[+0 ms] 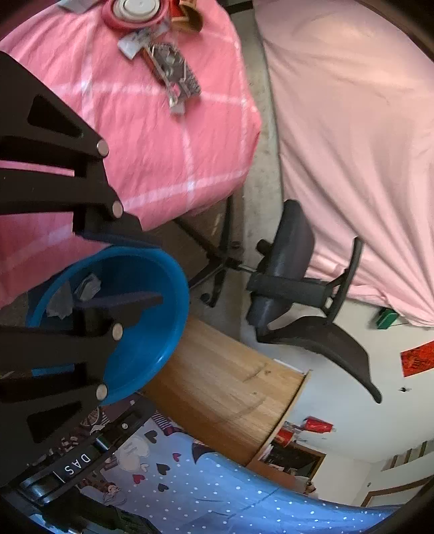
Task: Collect trash
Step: 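Grasp the blue wrapper with the left tool while the right grasps the toothpaste tube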
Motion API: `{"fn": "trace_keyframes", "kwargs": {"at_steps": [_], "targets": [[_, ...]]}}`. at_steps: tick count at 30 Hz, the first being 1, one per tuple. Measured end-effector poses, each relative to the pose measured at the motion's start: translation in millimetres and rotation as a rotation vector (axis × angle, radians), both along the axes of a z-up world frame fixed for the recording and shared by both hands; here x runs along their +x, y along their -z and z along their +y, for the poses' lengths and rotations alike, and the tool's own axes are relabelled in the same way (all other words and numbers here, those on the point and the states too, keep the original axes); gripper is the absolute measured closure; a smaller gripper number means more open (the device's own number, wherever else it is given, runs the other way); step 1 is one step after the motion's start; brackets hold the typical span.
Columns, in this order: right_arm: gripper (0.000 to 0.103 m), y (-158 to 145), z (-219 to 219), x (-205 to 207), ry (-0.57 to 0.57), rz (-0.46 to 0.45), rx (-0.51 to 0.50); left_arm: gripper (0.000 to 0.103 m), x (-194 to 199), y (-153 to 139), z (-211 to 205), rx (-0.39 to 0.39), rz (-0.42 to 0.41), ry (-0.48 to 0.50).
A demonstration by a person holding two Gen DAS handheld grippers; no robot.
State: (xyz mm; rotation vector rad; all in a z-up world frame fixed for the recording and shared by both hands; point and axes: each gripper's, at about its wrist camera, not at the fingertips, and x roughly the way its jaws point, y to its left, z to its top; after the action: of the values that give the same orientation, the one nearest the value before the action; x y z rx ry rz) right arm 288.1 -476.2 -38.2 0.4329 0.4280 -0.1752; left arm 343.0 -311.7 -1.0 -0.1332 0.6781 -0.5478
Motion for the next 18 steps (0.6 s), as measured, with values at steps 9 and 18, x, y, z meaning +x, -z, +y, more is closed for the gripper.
{"fn": "trace_keyframes", "kwargs": {"at_steps": [9, 18], "targets": [[0.021, -21.9, 26.1, -5.9, -0.040, -0.102, -0.096, 0.043, -24.4, -26.2, 45.3, 0.023, -0.150, -0.121], [0.000, -47.4, 70.2, -17.0, -0.120, -0.265, -0.181, 0.004, -55.5, -37.0, 116.2, -0.003, -0.292, -0.324]]}}
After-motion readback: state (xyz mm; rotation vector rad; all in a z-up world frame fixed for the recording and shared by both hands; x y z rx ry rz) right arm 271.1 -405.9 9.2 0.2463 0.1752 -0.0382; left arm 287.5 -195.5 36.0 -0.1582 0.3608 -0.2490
